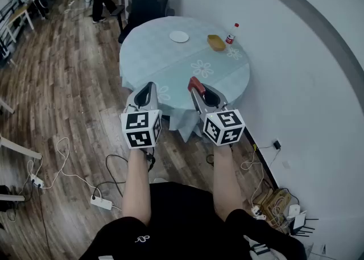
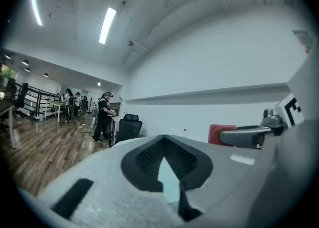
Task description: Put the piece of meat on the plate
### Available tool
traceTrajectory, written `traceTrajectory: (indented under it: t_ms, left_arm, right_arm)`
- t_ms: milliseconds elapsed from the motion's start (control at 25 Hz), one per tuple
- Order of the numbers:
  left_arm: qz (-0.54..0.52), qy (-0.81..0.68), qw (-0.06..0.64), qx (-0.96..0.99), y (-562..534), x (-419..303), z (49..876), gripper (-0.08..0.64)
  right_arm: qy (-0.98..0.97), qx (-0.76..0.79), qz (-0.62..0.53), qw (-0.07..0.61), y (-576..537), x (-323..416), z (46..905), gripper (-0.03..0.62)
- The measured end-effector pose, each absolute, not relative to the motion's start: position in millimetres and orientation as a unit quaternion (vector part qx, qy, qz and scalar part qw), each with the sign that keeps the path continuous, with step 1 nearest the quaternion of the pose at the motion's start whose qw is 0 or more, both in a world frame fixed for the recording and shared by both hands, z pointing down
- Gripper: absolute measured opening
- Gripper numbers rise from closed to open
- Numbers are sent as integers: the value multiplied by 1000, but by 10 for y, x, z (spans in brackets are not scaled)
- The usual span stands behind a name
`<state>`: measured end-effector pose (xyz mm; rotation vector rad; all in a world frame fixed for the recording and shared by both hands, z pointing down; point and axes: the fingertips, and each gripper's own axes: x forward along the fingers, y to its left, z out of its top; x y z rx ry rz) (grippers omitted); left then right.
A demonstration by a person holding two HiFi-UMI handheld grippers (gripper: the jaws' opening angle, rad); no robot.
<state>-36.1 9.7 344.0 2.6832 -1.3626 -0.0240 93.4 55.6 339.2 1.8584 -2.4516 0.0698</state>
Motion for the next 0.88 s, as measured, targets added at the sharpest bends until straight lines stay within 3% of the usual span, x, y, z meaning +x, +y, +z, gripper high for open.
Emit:
traceTrajectory:
  t_ms: [360,880]
  left_arm:
    - [-6,-443,64,894,-47,-682,3428,-6]
    - [-1,-435,106,894,-596,-731,3734,-6]
  right_arm:
    - [-798,601,46,0,352,618,3348,100]
    - [-790,608,72,32,-238,688,3572,100]
